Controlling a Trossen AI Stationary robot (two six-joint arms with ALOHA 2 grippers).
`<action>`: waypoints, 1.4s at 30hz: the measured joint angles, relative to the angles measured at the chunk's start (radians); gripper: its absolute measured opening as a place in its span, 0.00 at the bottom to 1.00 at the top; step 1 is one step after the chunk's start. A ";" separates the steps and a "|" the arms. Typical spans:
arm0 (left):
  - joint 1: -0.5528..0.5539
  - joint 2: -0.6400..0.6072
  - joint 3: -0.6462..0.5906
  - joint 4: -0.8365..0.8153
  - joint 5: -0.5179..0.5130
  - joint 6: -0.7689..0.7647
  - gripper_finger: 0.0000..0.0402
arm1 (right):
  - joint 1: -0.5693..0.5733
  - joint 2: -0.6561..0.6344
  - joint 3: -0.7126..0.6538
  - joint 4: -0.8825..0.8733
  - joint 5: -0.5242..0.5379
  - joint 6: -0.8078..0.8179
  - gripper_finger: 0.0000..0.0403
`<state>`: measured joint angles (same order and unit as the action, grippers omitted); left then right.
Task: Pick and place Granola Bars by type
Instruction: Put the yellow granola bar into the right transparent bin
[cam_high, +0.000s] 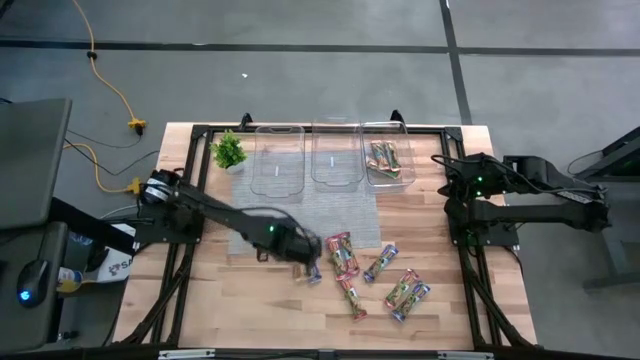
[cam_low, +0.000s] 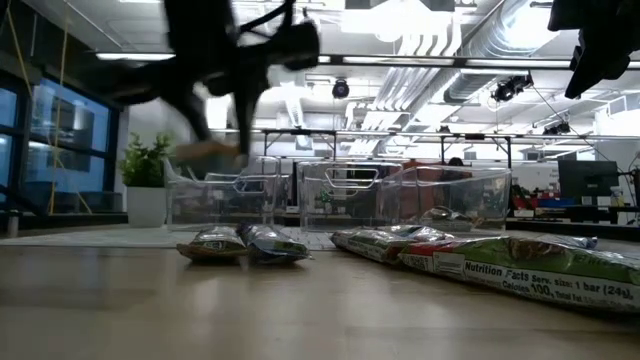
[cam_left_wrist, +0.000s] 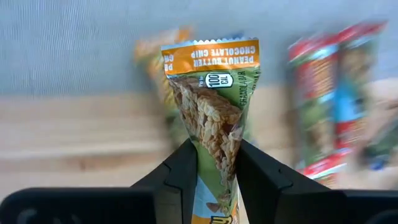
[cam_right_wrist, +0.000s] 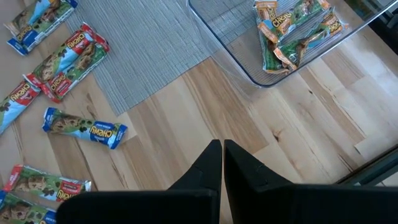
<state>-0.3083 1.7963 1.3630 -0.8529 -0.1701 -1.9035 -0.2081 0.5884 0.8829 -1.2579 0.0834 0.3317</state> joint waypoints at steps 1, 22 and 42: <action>0.018 -0.003 0.025 -0.016 -0.015 0.037 0.24 | 0.000 0.000 0.000 0.000 0.000 0.000 0.00; 0.584 0.170 0.542 0.321 0.174 0.834 0.24 | 0.000 0.001 0.000 0.009 0.022 0.008 0.00; 0.649 0.567 0.892 0.252 0.302 0.903 0.24 | -0.001 0.000 0.000 0.014 0.036 0.028 0.00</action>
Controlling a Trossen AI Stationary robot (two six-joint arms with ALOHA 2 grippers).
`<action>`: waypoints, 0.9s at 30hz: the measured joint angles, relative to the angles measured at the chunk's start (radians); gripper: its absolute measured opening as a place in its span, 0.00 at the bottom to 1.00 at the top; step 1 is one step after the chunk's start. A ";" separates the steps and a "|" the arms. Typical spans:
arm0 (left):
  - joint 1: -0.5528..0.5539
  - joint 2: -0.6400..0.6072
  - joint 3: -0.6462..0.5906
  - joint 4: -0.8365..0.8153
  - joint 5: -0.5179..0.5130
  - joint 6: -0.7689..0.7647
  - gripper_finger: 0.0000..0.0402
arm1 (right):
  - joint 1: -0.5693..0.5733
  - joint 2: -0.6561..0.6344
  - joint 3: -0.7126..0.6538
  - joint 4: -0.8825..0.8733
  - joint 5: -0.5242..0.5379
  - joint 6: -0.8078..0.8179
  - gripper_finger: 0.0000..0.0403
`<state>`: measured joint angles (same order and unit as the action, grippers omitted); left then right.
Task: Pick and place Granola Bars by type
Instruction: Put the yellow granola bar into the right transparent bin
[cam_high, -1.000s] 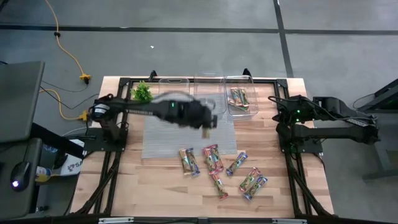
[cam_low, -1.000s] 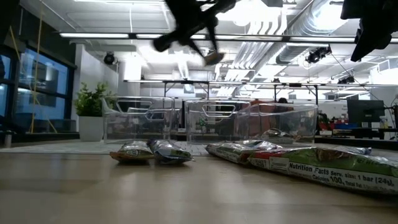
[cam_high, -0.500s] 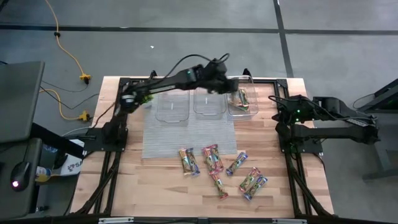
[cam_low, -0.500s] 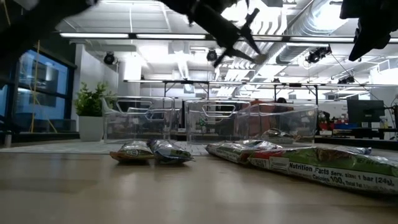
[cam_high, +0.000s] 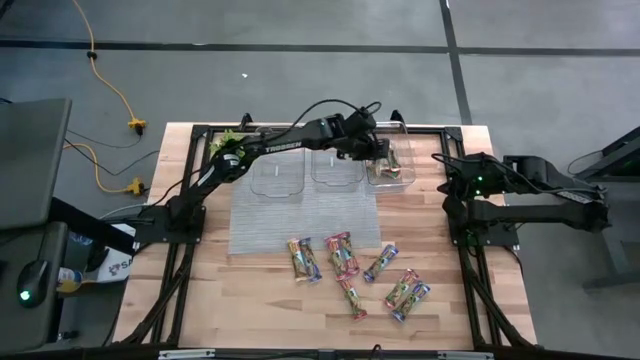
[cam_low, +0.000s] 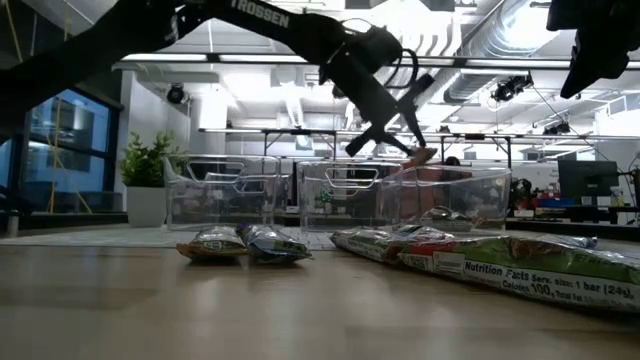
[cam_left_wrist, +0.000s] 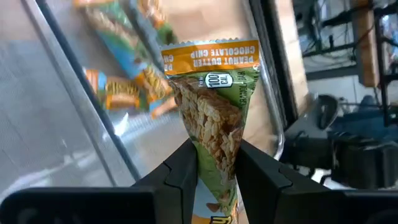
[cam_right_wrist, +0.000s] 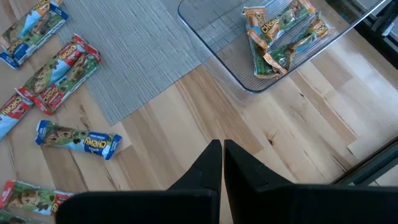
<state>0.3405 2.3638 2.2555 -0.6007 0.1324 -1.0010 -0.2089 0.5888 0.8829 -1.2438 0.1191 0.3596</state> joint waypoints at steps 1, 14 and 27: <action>0.000 0.000 0.001 0.024 -0.011 0.003 0.24 | 0.000 0.000 0.000 0.000 0.002 0.000 0.00; 0.000 -0.001 0.001 0.113 -0.019 0.028 0.46 | 0.000 0.000 0.000 -0.001 -0.002 -0.001 0.00; -0.023 -0.144 0.091 -0.110 -0.052 0.139 0.52 | 0.000 0.000 0.000 -0.002 -0.010 -0.001 0.00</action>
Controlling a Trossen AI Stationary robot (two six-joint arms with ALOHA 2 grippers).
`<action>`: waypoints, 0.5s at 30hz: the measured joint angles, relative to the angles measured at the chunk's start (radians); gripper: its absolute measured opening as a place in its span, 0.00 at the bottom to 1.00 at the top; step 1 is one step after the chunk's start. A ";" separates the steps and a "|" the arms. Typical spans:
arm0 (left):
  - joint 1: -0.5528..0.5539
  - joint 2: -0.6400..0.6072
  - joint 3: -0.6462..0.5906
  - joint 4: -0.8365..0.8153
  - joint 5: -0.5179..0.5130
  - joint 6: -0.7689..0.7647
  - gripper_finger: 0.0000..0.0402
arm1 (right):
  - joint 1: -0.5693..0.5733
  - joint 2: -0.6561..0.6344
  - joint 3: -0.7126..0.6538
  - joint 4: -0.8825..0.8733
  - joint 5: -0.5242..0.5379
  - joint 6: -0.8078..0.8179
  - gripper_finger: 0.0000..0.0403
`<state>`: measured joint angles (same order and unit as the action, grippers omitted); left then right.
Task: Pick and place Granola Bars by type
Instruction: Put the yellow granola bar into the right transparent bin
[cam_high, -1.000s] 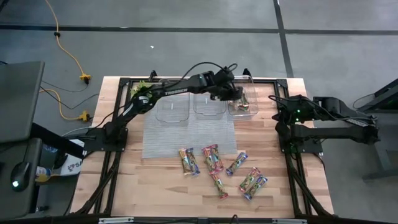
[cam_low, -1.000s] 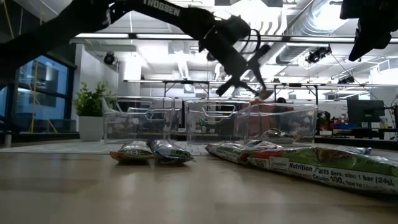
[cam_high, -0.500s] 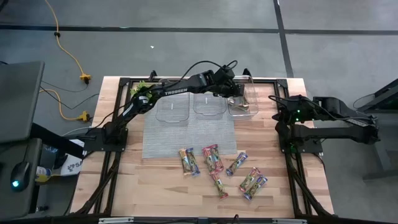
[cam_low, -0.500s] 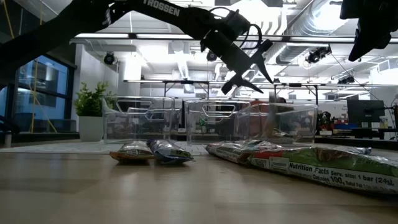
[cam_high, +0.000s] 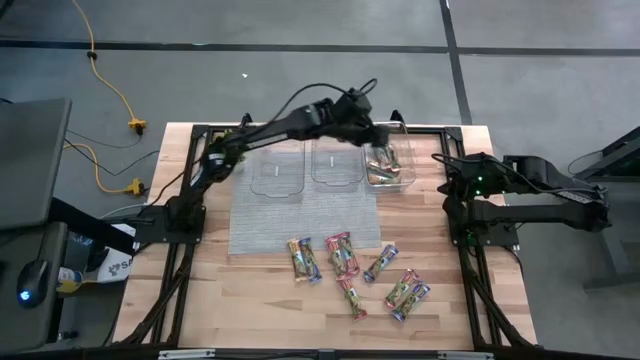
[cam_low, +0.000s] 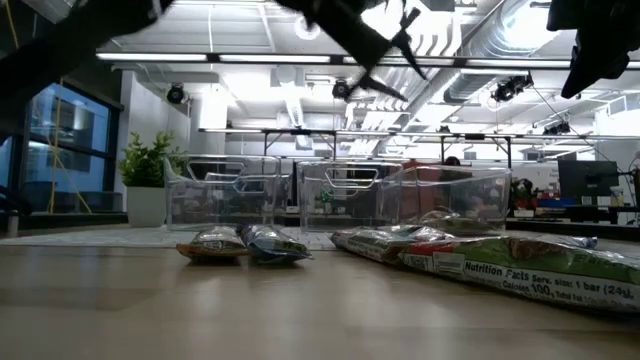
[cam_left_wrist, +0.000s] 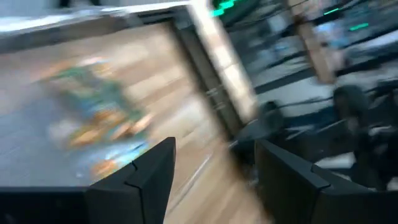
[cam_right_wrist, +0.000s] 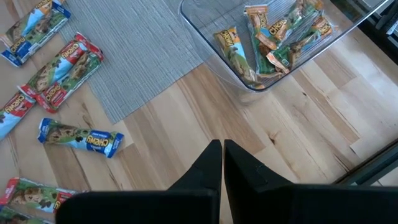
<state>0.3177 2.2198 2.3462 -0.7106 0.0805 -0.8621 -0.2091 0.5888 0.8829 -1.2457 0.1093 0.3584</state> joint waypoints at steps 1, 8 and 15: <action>-0.012 -0.030 0.004 -0.085 -0.044 0.009 0.52 | 0.000 0.000 0.000 -0.001 0.000 -0.001 0.00; -0.165 -0.204 0.010 -0.584 -0.423 -0.079 0.51 | 0.000 0.000 0.000 -0.003 -0.004 -0.019 0.00; -0.406 -0.260 -0.040 -0.834 -0.588 -0.468 0.51 | 0.000 0.000 0.000 -0.004 -0.012 -0.033 0.00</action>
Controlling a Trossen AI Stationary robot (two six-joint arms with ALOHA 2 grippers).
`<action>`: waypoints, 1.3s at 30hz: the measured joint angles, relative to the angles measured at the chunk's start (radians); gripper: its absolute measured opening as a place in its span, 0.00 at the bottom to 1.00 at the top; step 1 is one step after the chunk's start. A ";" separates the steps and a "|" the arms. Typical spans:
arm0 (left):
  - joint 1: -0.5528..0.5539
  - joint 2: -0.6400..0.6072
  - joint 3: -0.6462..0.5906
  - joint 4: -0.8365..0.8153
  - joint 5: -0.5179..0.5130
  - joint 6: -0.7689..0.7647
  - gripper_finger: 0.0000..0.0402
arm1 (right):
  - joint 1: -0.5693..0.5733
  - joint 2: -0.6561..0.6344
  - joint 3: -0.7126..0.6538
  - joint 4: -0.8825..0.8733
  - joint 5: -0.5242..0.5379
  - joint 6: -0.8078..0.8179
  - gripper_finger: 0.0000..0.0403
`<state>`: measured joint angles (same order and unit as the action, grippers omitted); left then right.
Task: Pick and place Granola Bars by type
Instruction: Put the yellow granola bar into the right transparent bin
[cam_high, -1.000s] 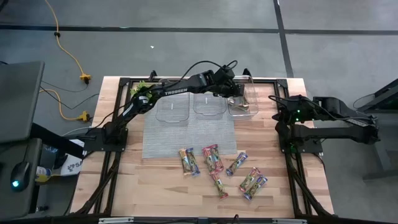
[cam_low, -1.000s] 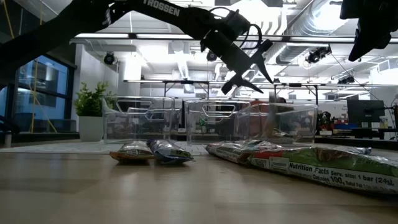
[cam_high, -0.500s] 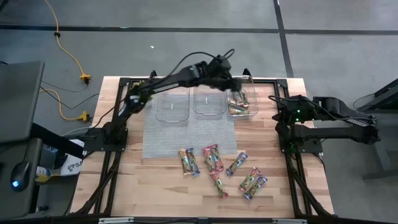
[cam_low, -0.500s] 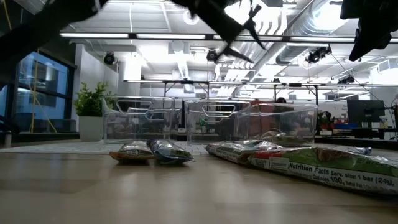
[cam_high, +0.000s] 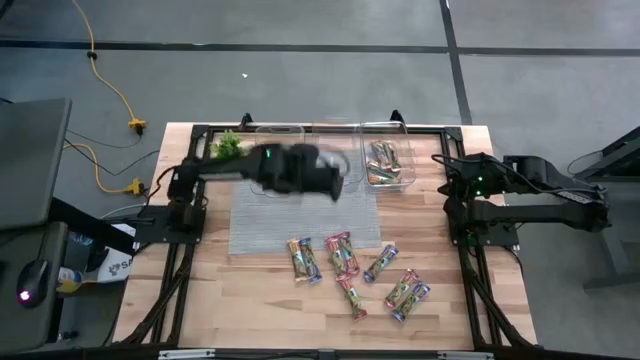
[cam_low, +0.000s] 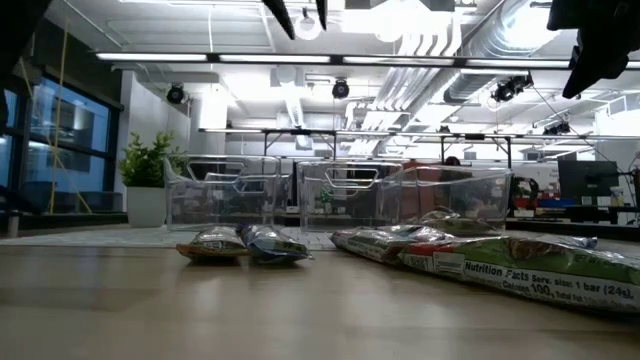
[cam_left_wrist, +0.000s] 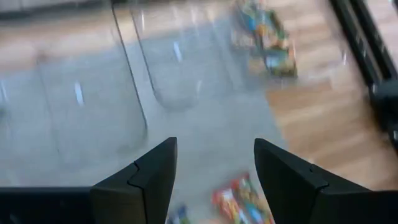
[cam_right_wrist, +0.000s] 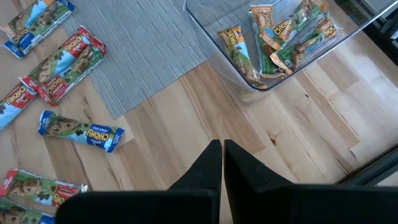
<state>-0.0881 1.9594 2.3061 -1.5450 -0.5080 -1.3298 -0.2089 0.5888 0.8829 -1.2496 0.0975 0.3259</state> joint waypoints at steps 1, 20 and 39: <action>-0.034 0.000 -0.007 0.010 -0.008 -0.043 0.51 | 0.000 0.000 0.000 0.000 -0.002 -0.009 0.00; -0.250 0.099 -0.492 0.334 0.298 -0.838 0.51 | 0.000 0.000 0.000 0.001 -0.053 -0.118 0.00; -0.236 0.105 -0.721 0.497 0.450 -0.923 0.51 | 0.000 0.000 0.000 0.001 -0.090 -0.151 0.00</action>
<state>-0.3245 2.0640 1.5855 -1.0479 -0.0578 -2.2524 -0.2089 0.5884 0.8829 -1.2484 0.0071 0.1745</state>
